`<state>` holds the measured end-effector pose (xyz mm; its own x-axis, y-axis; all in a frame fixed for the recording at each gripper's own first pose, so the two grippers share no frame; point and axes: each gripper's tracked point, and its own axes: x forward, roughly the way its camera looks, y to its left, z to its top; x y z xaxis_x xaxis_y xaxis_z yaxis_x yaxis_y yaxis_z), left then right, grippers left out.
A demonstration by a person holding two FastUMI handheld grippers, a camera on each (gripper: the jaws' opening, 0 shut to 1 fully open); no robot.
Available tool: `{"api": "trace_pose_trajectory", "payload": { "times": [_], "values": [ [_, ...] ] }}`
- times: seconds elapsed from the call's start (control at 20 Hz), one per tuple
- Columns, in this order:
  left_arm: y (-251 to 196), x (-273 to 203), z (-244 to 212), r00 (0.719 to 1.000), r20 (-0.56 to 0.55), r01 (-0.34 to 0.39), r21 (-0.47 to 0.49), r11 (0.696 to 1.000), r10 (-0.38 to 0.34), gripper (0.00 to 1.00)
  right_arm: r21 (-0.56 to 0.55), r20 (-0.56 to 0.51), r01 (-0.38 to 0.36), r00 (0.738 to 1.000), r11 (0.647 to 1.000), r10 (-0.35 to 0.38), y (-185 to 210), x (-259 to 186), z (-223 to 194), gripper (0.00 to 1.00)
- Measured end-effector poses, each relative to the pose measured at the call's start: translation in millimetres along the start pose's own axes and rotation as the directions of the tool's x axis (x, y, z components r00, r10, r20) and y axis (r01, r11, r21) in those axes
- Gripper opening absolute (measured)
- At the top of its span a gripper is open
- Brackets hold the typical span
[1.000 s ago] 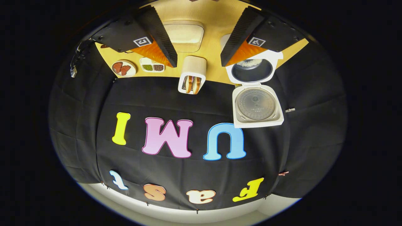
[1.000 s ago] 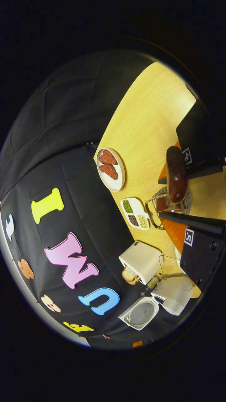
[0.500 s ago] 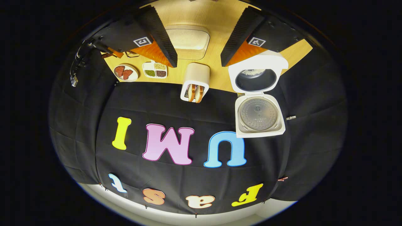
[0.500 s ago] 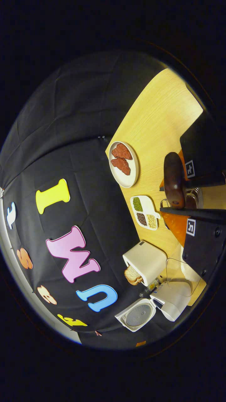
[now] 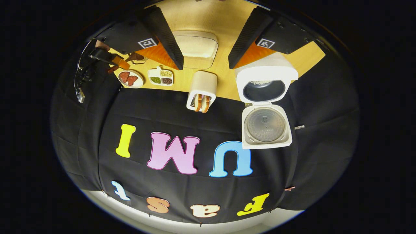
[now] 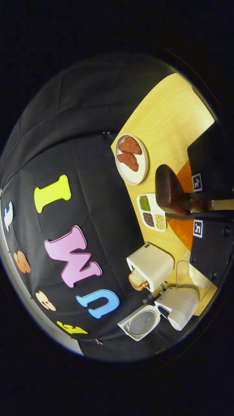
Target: Close the left gripper, press the button to open the rice cooker; take a wooden spoon from the chopstick holder with the right hand, scoop a spoonful of rice and pour it into the rice cooker, then put the wooden spoon back into the chopstick holder.
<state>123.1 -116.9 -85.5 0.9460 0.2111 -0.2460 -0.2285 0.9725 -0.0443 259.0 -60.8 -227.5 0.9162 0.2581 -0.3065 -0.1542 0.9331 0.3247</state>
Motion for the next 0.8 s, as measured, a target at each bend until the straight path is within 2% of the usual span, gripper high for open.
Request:
{"api": "trace_pose_trajectory", "payload": {
  "times": [0.05, 0.45, 0.6, 0.8],
  "values": [
    [5, -1, -2, 1.000, -0.001, -0.002, -0.005, 1.000, 0.002, 0.96, -0.009, 0.003, -0.006, 1.000, 1.000, 0.006, 4, -2, 7, 0.14],
    [69, -19, -10, 0.998, 0.041, -0.038, -0.075, 0.996, 0.041, 0.96, -0.112, 0.071, -0.021, 0.997, 0.994, 0.029, 42, -27, 71, 0.13],
    [96, -24, -22, 0.998, 0.037, -0.036, -0.114, 0.993, 0.041, 0.96, -0.126, 0.089, -0.044, 0.995, 0.991, 0.056, 73, -41, 87, 0.13],
    [134, -28, -39, 0.999, 0.017, -0.035, -0.153, 0.988, 0.038, 0.96, -0.172, 0.087, -0.100, 0.989, 0.980, 0.116, 128, -50, 82, 0.13]
  ]
}}
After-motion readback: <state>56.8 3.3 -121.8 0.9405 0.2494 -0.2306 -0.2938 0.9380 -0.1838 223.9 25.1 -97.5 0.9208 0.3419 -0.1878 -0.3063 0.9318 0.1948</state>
